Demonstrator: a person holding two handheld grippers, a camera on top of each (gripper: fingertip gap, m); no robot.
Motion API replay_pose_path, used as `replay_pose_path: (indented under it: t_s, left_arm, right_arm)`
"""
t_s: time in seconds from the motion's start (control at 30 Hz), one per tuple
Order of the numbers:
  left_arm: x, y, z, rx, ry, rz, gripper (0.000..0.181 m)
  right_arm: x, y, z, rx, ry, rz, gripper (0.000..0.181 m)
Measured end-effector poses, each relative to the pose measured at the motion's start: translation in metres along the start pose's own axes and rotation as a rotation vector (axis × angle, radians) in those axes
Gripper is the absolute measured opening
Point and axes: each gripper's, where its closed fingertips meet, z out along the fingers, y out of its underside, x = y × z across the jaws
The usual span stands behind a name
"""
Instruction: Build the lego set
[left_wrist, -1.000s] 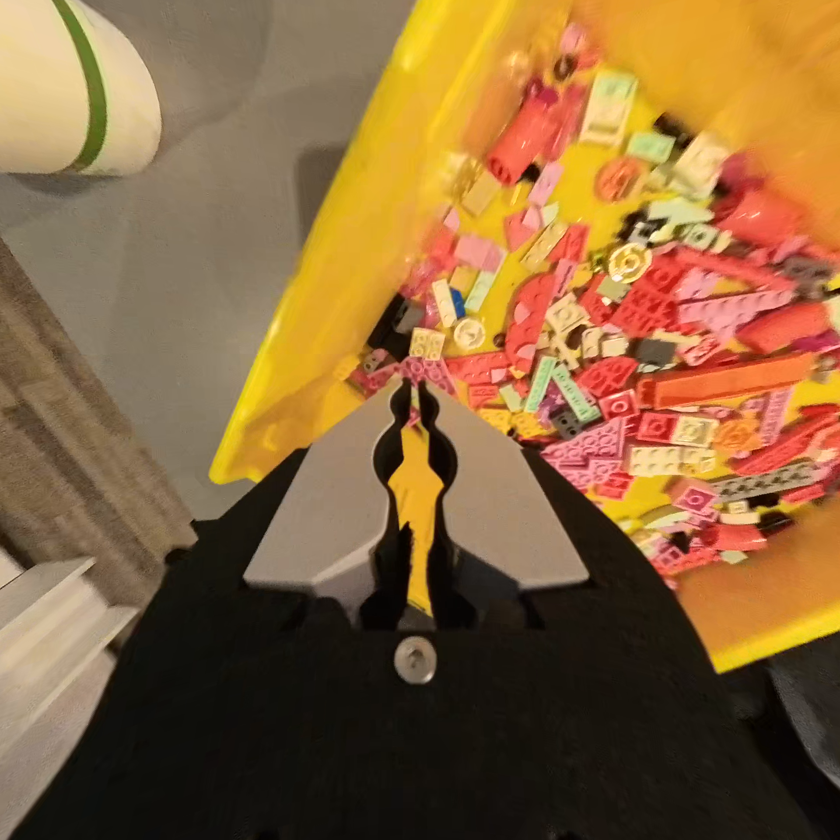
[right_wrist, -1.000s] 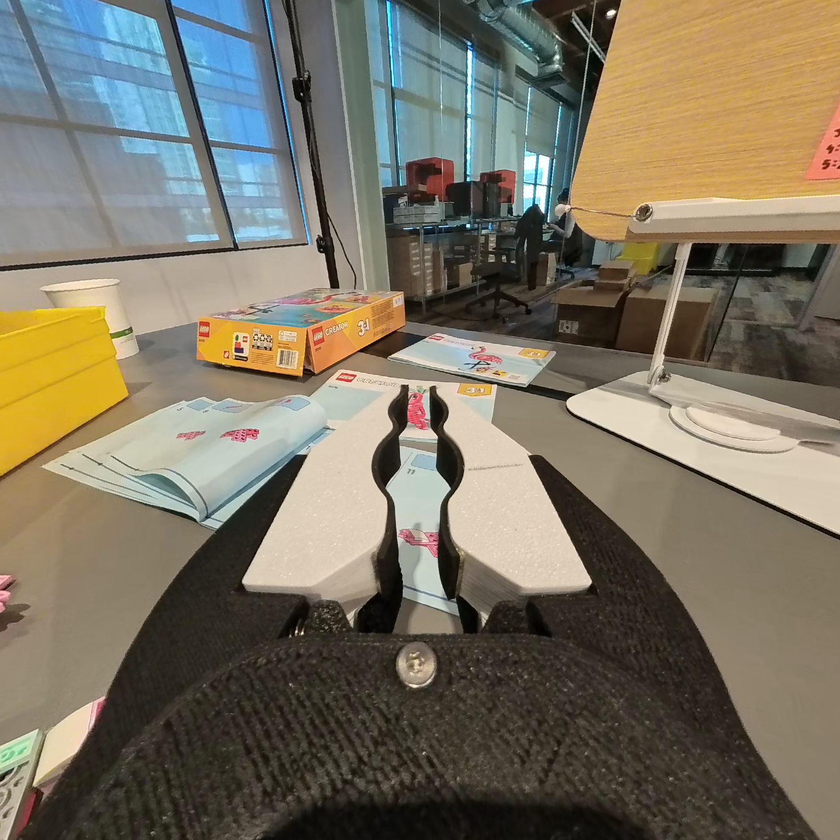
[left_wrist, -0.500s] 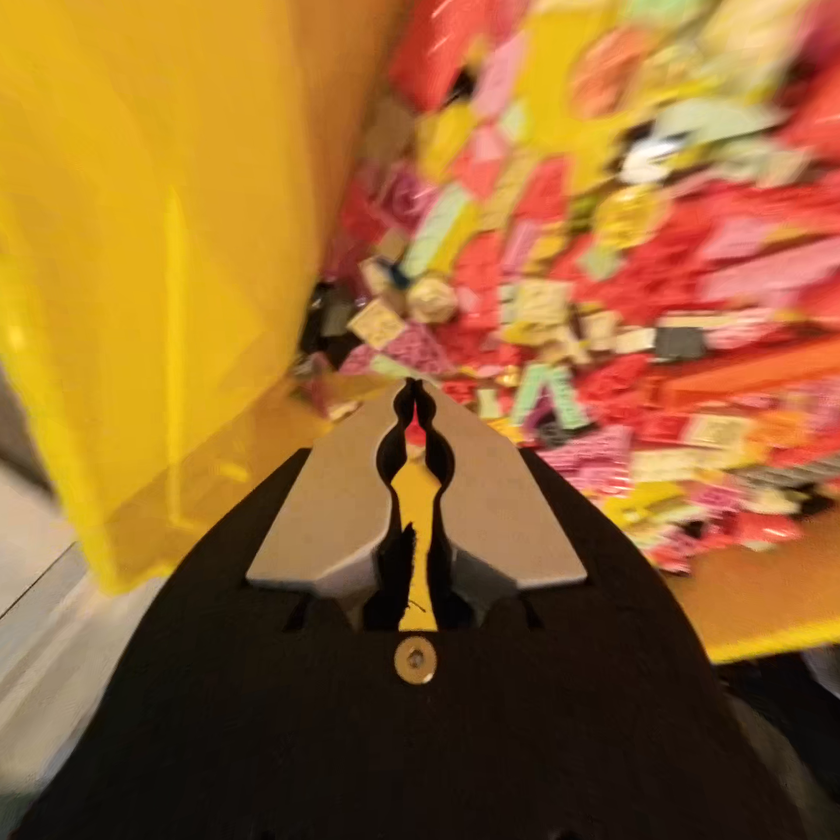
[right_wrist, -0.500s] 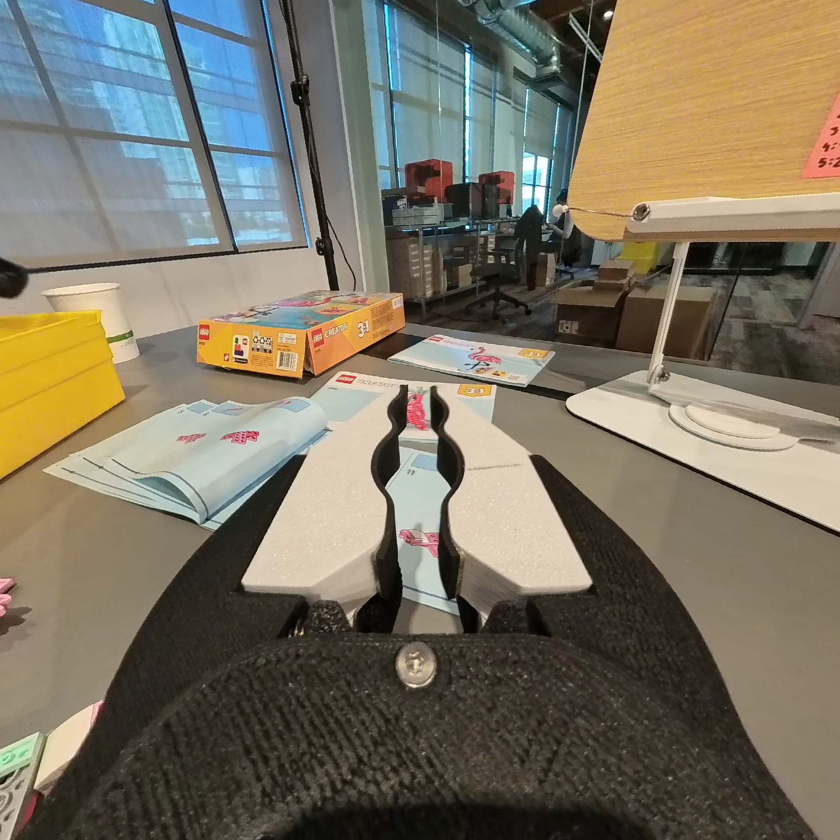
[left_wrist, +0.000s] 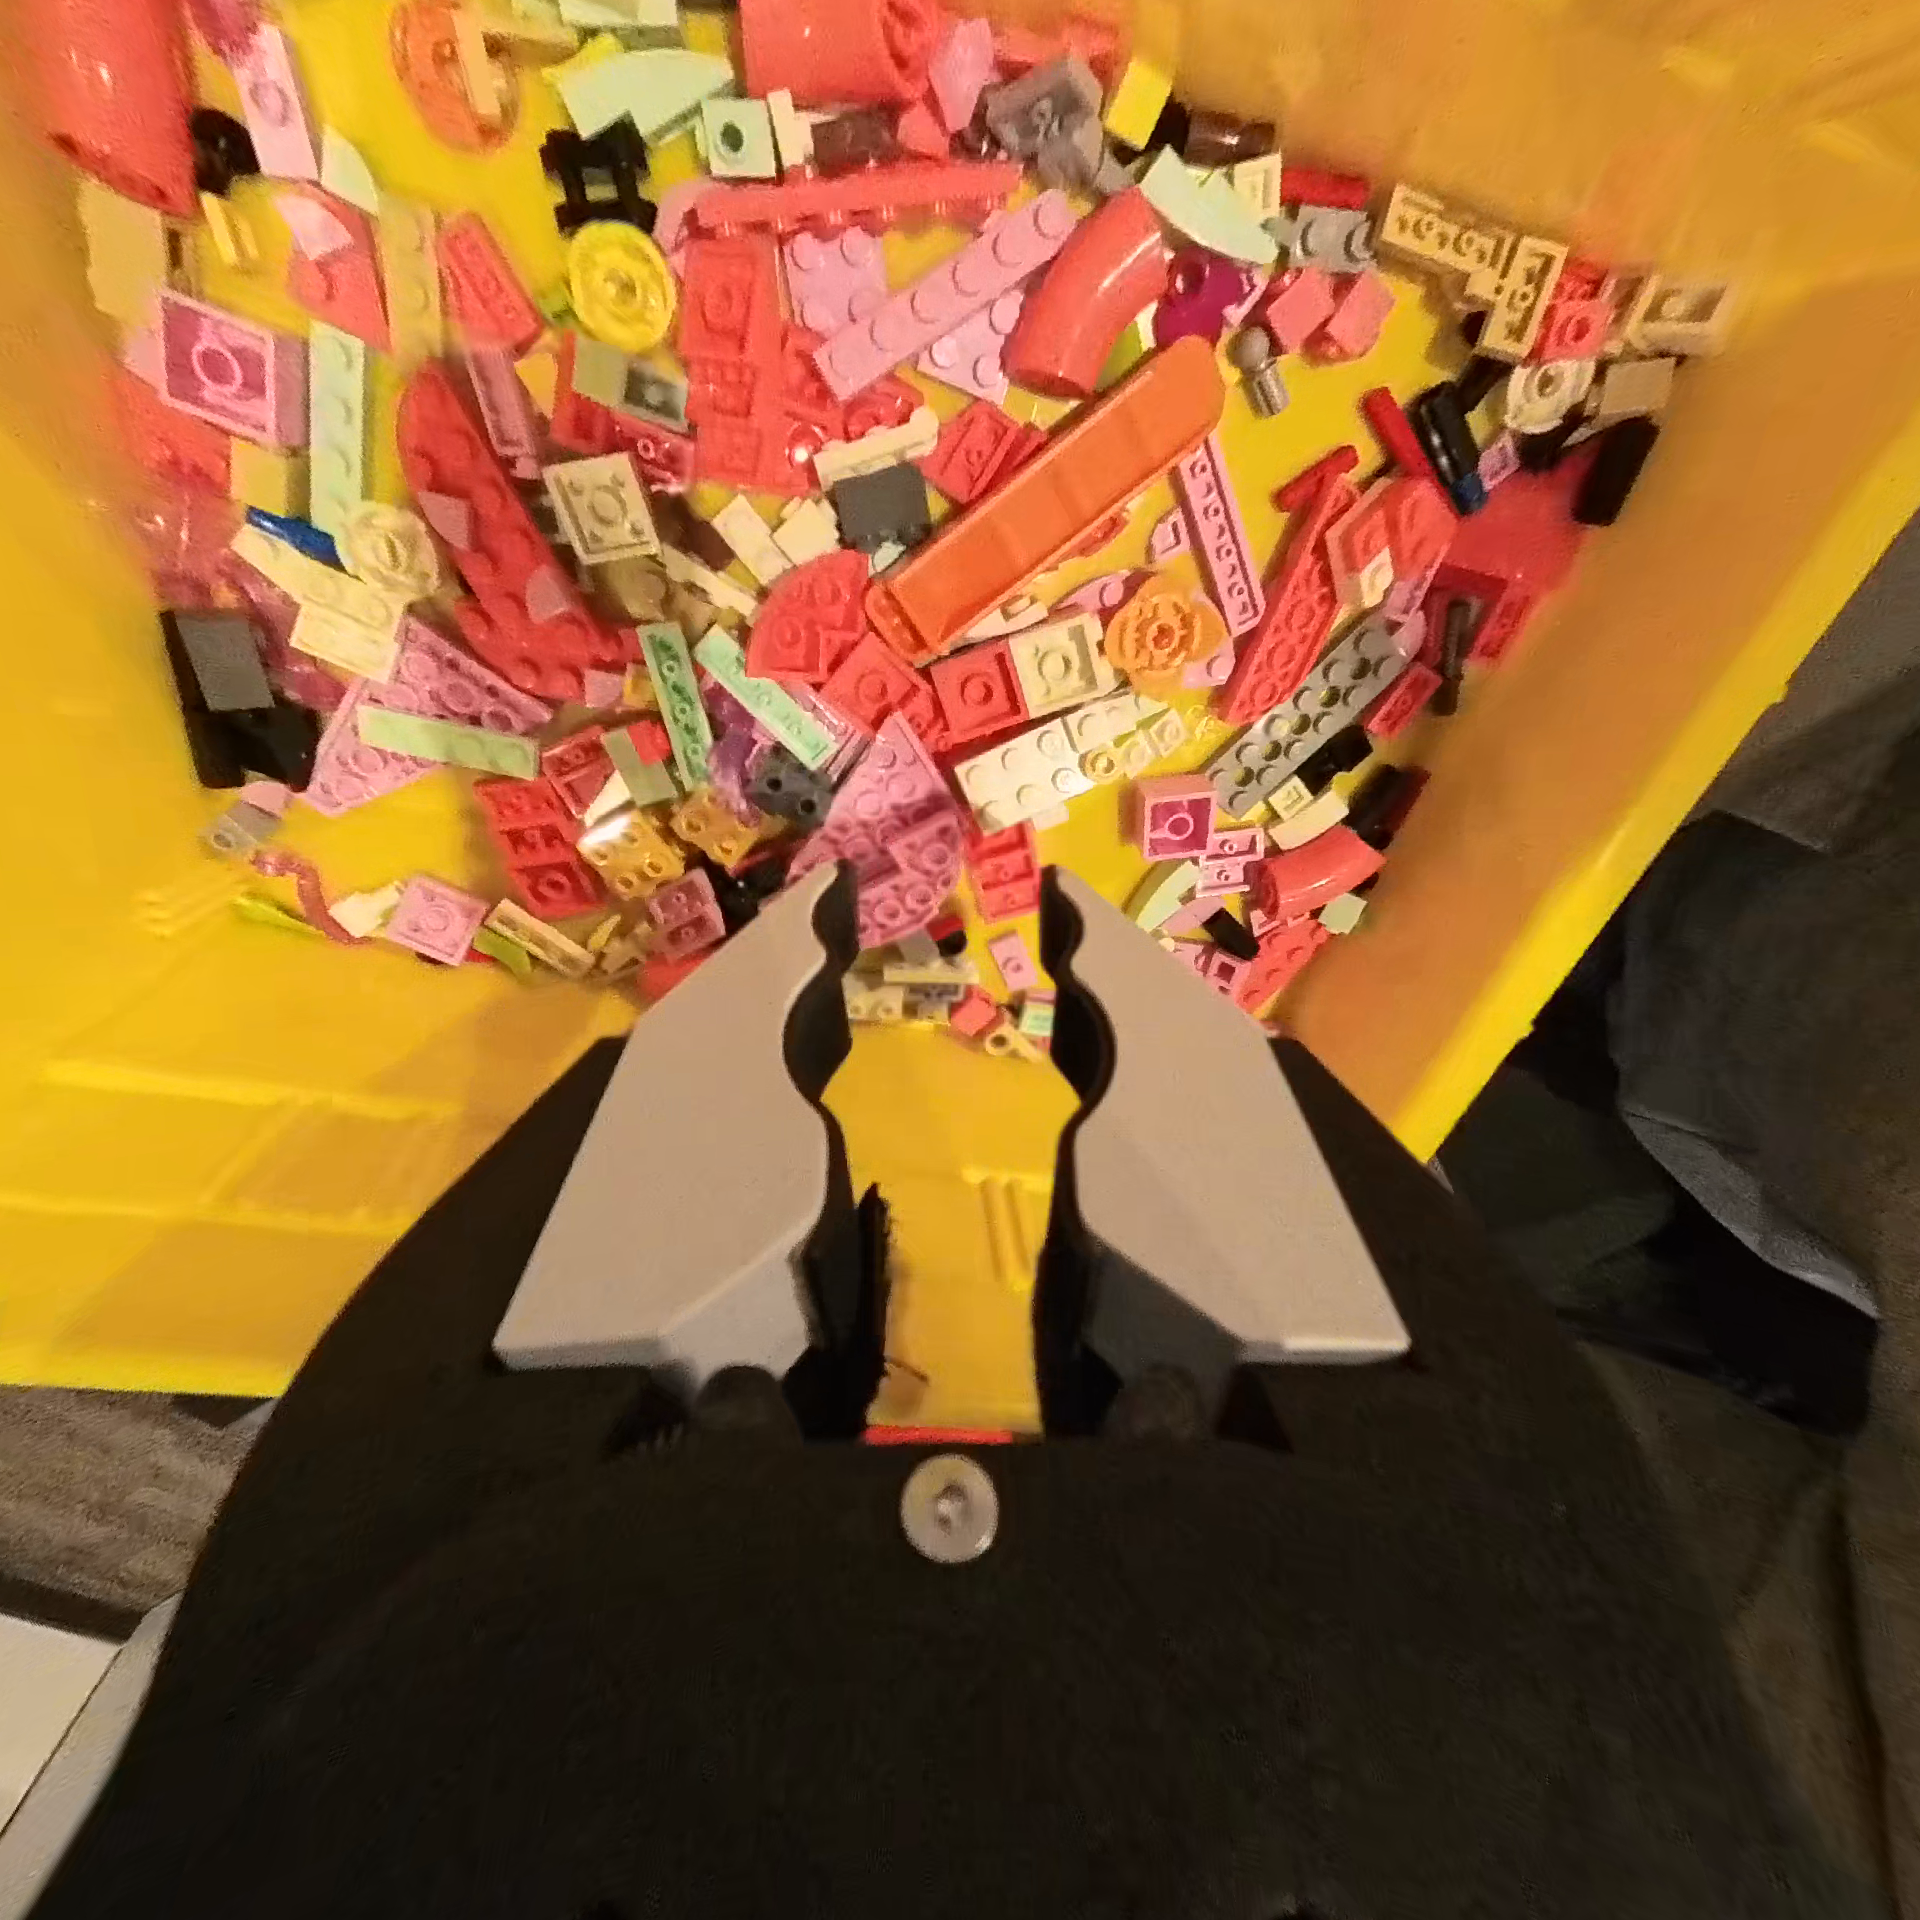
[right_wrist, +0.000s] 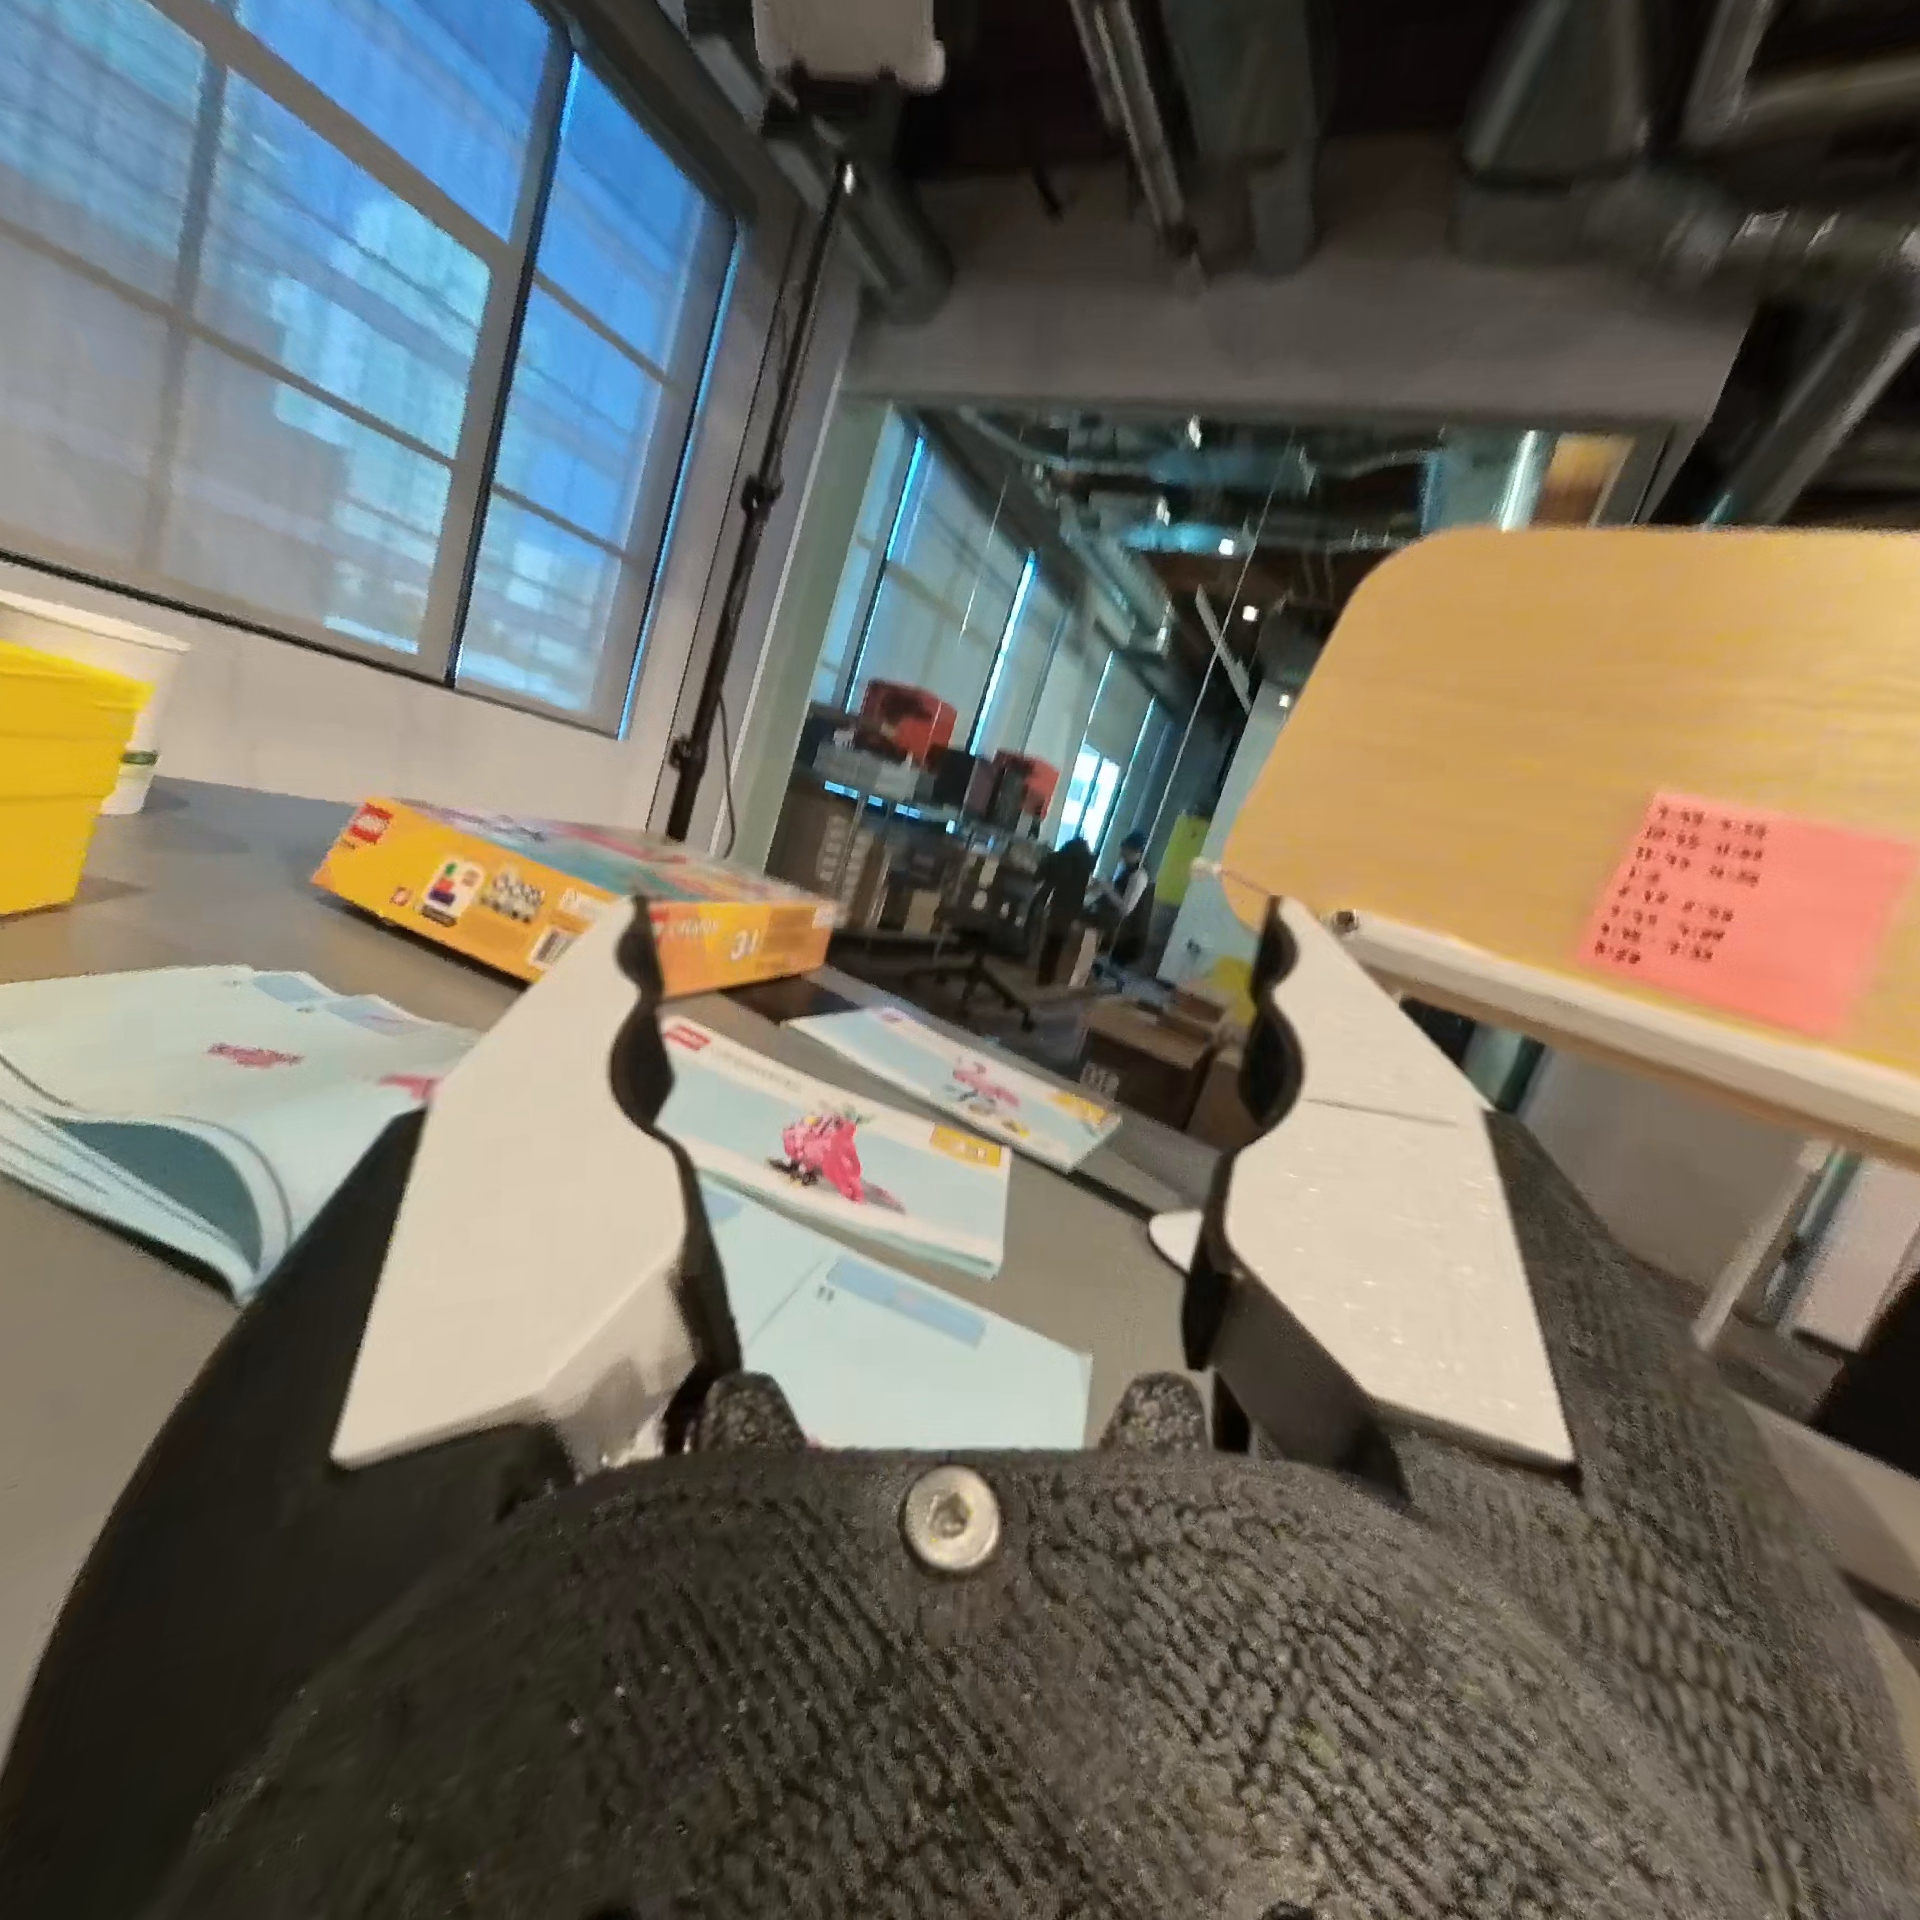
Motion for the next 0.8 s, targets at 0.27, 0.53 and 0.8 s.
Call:
replay_pose_path:
  t_s: [0.27,0.53,0.8]
  left_arm:
    - [0.015,0.006,0.011,-0.008,0.015,0.052,0.082]
    - [0.005,-0.006,0.036,-0.068,-0.229,0.195,0.146]
    - [-0.024,-0.030,0.041,0.022,-0.237,0.173,0.152]
  right_arm:
    - [0.005,-0.012,-0.001,0.046,0.060,-0.074,0.136]
    - [0.014,-0.026,-0.008,0.105,0.123,-0.123,0.142]
    - [0.014,-0.021,-0.006,0.082,0.114,-0.106,0.143]
